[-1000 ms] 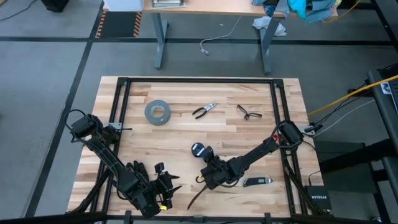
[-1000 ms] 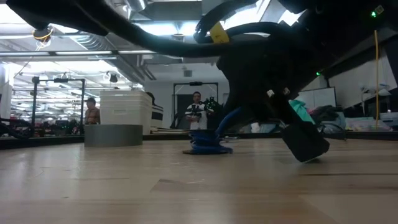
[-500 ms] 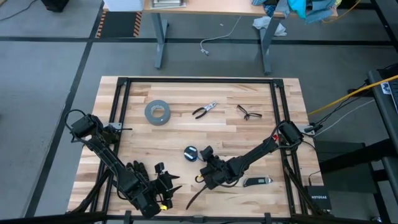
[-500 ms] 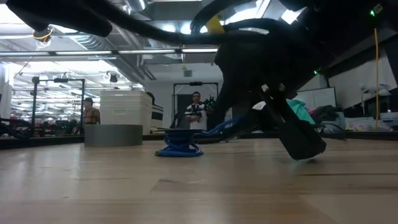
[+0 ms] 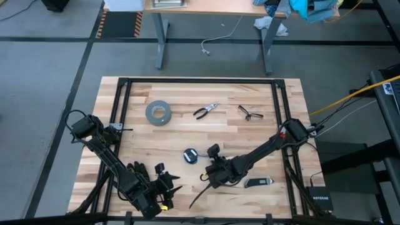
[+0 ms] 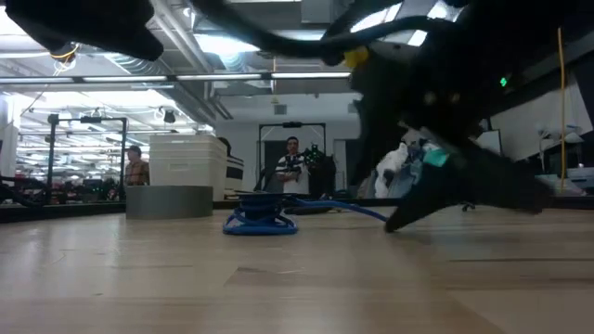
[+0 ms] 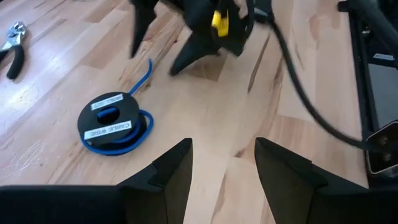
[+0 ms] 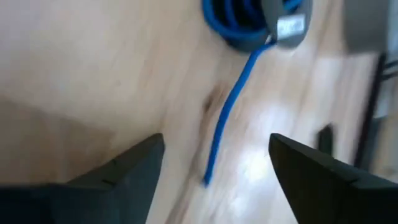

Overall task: Coil cords
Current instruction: Coil the blue wire cable onto the black spool, then return to Home Position

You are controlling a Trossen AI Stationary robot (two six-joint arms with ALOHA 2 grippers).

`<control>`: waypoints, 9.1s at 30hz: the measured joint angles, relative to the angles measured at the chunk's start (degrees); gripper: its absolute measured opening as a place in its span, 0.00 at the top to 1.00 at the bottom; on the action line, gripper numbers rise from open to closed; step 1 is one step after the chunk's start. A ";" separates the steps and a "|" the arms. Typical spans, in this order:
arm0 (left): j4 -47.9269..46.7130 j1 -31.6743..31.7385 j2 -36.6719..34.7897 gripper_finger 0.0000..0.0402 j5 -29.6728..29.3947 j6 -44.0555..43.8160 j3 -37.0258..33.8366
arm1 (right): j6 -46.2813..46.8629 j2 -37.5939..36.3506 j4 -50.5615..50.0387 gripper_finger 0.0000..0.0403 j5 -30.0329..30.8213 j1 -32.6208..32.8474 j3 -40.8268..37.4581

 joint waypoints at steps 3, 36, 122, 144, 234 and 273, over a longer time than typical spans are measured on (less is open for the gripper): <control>-1.02 0.00 0.00 0.59 0.03 -1.40 0.00 | 7.20 -2.15 -6.13 0.24 -6.29 0.00 0.00; -1.69 5.39 -16.62 0.97 3.68 20.08 0.07 | 47.59 -31.56 -26.27 0.96 -9.20 17.80 -0.04; 58.90 31.36 -48.65 0.99 38.48 37.96 -59.35 | 31.20 -79.28 47.50 1.00 -2.78 22.88 -69.07; 48.67 30.73 -70.13 0.99 37.01 41.02 -66.97 | 30.73 -89.53 39.60 1.00 -7.74 22.88 -69.20; 22.58 46.08 -101.11 1.00 49.11 55.82 -66.99 | 18.90 -109.73 25.78 1.00 -42.56 -25.11 -69.22; 22.40 46.60 -101.11 1.00 49.62 52.55 -66.99 | 17.48 -109.79 25.35 0.99 -40.81 -25.13 -69.16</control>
